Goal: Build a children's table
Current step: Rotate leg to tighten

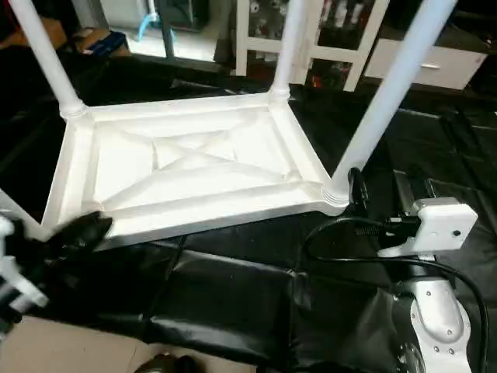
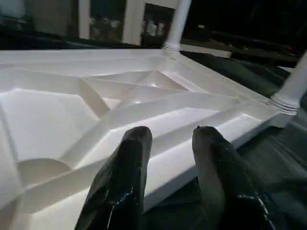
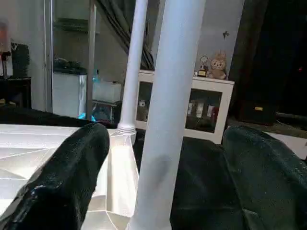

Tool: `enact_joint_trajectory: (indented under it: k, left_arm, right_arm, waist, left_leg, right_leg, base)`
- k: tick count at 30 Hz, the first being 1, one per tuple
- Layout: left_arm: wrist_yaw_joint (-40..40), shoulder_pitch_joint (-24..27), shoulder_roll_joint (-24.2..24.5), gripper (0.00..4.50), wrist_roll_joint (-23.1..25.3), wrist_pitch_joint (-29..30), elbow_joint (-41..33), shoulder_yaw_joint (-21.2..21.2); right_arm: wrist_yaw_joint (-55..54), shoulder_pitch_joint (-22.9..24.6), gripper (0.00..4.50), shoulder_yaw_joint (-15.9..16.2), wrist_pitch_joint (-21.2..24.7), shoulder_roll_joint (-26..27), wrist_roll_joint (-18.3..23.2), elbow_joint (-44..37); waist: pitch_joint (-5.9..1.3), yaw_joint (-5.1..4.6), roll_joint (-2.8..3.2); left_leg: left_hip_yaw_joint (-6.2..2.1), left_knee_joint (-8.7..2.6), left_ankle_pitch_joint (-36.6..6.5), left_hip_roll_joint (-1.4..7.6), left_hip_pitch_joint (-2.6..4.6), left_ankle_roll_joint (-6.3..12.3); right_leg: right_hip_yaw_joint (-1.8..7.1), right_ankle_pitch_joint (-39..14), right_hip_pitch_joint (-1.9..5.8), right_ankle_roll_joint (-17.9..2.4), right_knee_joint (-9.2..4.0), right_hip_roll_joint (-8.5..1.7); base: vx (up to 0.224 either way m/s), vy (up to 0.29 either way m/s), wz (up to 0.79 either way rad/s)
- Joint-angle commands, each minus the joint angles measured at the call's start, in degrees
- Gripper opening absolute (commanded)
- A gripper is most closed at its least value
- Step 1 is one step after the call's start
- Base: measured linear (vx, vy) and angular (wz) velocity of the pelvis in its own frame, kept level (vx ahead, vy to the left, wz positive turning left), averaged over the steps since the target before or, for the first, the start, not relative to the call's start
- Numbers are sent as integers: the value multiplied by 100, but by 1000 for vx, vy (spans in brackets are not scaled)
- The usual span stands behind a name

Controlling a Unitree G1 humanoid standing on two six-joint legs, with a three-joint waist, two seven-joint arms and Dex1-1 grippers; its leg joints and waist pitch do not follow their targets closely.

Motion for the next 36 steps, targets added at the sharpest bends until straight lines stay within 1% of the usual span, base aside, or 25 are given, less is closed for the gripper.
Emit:
enact_joint_trajectory:
  k: [1, 2, 3, 4, 5, 7, 10, 12, 14, 15, 17, 19, 20, 21, 22, 23, 24, 25, 26, 28, 29, 32, 34, 35, 36]
  left_arm:
    - [168, 55, -79, 197, 151, -172, -189, 55]
    - [369, 24, -187, 202, 312, -348, -178, 110]
    - [495, -14, -270, 223, 365, -442, -155, 165]
    - [597, -43, -316, 223, 384, -488, -140, 226]
    - [643, -51, -323, 233, 408, -522, -127, 270]
    - [702, -64, -305, 239, 466, -572, -80, 367]
    - [835, -149, -323, 255, 507, -720, 67, 601]
    - [890, -183, -339, 255, 509, -778, 107, 669]
    - [876, -191, -394, 255, 354, -919, 148, 831]
    - [854, -140, -396, 255, 351, -956, 130, 853]
    - [829, -91, -392, 255, 360, -980, 116, 861]
    - [757, 3, -403, 255, 280, -975, 37, 867]
    - [710, 42, -391, 255, 215, -920, -5, 851]
    - [626, 129, -352, 255, 119, -812, -75, 779]
    - [626, 129, -352, 255, 119, -812, -75, 779]
    - [497, 242, -287, 255, 36, -685, -152, 667]
    - [208, 519, -79, 255, 70, -450, -311, 294]
    - [208, 519, -79, 255, 70, -450, -311, 294]
    - [305, 440, -42, 255, 376, -516, -257, 136]
    - [482, 145, -142, 255, 385, -555, -196, 109]
    - [460, 100, -136, 255, 296, -505, -232, 73]
    - [110, 397, 86, 255, -44, -166, -499, -136]
    - [-126, 730, 261, 255, -54, -93, -549, -159]
    - [-154, 770, 280, 255, -60, -87, -553, -154]
    - [-216, 863, 323, 255, -84, -72, -564, -136]
  right_arm:
    - [-24, -78, 450, -89, 1, -50, 15, 42]
    - [-50, -139, 450, -83, 47, -84, -70, 58]
    - [-84, -180, 450, -90, 37, -114, -160, 71]
    - [-117, -238, 450, -122, 38, -132, -191, 94]
    - [-170, -301, 450, -182, 37, -139, -187, 103]
    - [-147, -394, 450, -228, 114, -203, -139, 126]
    - [4, -553, 450, -233, 286, -363, -9, 262]
    - [0, -603, 450, -258, 359, -409, -7, 321]
    - [-60, -736, 450, -348, 556, -529, -26, 528]
    - [-25, -784, 450, -390, 594, -564, 47, 585]
    - [19, -822, 450, -413, 622, -595, 104, 627]
    - [94, -887, 450, -434, 638, -657, 165, 714]
    - [116, -906, 450, -433, 660, -678, 174, 743]
    - [147, -921, 450, -439, 667, -688, 174, 769]
    - [147, -921, 450, -439, 667, -688, 174, 769]
    - [161, -928, 450, -436, 675, -686, 168, 782]
    - [232, -955, 450, -389, 716, -659, 230, 811]
    - [232, -955, 450, -389, 716, -659, 230, 811]
    - [284, -990, 450, -294, 743, -645, 260, 808]
    - [349, -1015, 450, -192, 717, -625, 293, 774]
    - [382, -1017, 450, -162, 702, -616, 309, 763]
    - [629, -990, 450, -97, 681, -638, 449, 724]
    - [775, -951, 450, -118, 684, -656, 569, 714]
    - [790, -944, 450, -121, 681, -659, 577, 714]
    - [826, -927, 450, -128, 671, -669, 593, 713]
  waist:
    - [-207, 3, -18]
    - [-205, -4, -50]
    - [-212, 0, -39]
    - [-213, 0, -57]
    - [-214, 8, -45]
    - [-228, 5, -84]
    - [-261, 17, -69]
    - [-292, 40, -78]
    - [-315, 47, -74]
    - [-331, 46, -91]
    - [-352, 62, -102]
    - [-363, 64, -116]
    - [-369, 70, -117]
    - [-381, 78, -168]
    - [-372, 83, -154]
    - [-373, 98, -165]
    - [-364, 107, -161]
    - [-365, 123, -164]
    - [-362, 135, -147]
    - [-386, 171, -138]
    - [-395, 220, -114]
    - [-397, 239, -147]
    - [-409, 242, -148]
    - [-412, 239, -178]
    - [-403, 233, -158]
  left_leg:
    - [-424, -773, -3806, 554, 198, -642]
    - [-415, -783, -3756, 571, 195, -651]
    - [-414, -780, -3711, 578, 204, -664]
    - [-391, -779, -3636, 576, 214, -673]
    - [-392, -780, -3577, 572, 205, -678]
    - [-390, -775, -3458, 570, 194, -652]
    - [-374, -766, -3210, 573, 198, -626]
    - [-342, -745, -2873, 579, 186, -559]
    - [-327, -732, -2686, 579, 183, -507]
    - [-321, -725, -2567, 576, 162, -463]
    - [-295, -698, -2375, 580, 182, -351]
    - [-292, -686, -2227, 586, 158, -251]
    - [-283, -679, -2156, 589, 158, -214]
    - [-267, -654, -2056, 585, 166, -145]
    - [-269, -659, -2022, 586, 152, -117]
    - [-252, -640, -1987, 582, 156, -79]
    - [-239, -638, -1992, 582, 168, -51]
    - [-249, -635, -1980, 583, 162, -33]
    - [-255, -646, -1951, 590, 159, -1]
    - [-238, -635, -1888, 595, 204, -34]
    - [-202, -619, -1840, 587, 272, -69]
    - [-214, -625, -1663, 589, 170, -10]
    - [-226, -629, -1601, 595, 156, 42]
    - [-223, -620, -1524, 594, 157, 90]
    - [-213, -627, -1550, 597, 174, 93]
  right_leg:
    - [200, -3339, -5, -306, -398, -304]
    - [199, -3213, -3, -320, -405, -286]
    - [207, -3118, 4, -332, -393, -292]
    - [214, -2943, -3, -362, -386, -277]
    - [216, -2810, 13, -397, -366, -281]
    - [223, -2649, 33, -428, -345, -286]
    - [236, -2215, 54, -514, -294, -271]
    - [262, -1797, 72, -632, -254, -282]
    - [264, -1605, 95, -729, -231, -280]
    - [263, -1494, 128, -764, -216, -283]
    - [270, -1342, 123, -825, -210, -286]
    - [274, -1326, 143, -874, -203, -292]
    - [273, -1319, 141, -915, -203, -292]
    - [281, -1301, 135, -963, -189, -298]
    - [285, -1311, 138, -988, -189, -300]
    - [293, -1383, 124, -984, -194, -297]
    - [302, -1475, 98, -972, -206, -284]
    - [304, -1517, 103, -949, -200, -284]
    - [303, -1562, 107, -923, -200, -274]
    - [301, -1507, 97, -919, -200, -260]
    - [300, -1375, 53, -967, -202, -233]
    - [310, -1259, 141, -1045, -141, -250]
    - [309, -1342, 152, -1031, -132, -247]
    - [310, -1342, 148, -1013, -129, -243]
    - [311, -1377, 127, -1011, -145, -226]
  base:
    - [0, 0, 0]
    - [0, 0, 0]
    - [0, 0, 0]
    - [0, 0, 0]
    - [0, 0, 0]
    - [0, 0, 0]
    - [0, 0, 0]
    - [0, 0, 0]
    - [0, 0, 0]
    - [0, 0, 0]
    - [0, 0, 0]
    - [0, 0, 0]
    - [0, 0, 0]
    - [0, 0, 0]
    - [0, 0, 0]
    - [0, 0, 0]
    - [0, 0, 0]
    - [0, 0, 0]
    - [0, 0, 0]
    - [0, 0, 0]
    - [0, 0, 0]
    - [0, 0, 0]
    - [0, 0, 0]
    - [0, 0, 0]
    - [0, 0, 0]
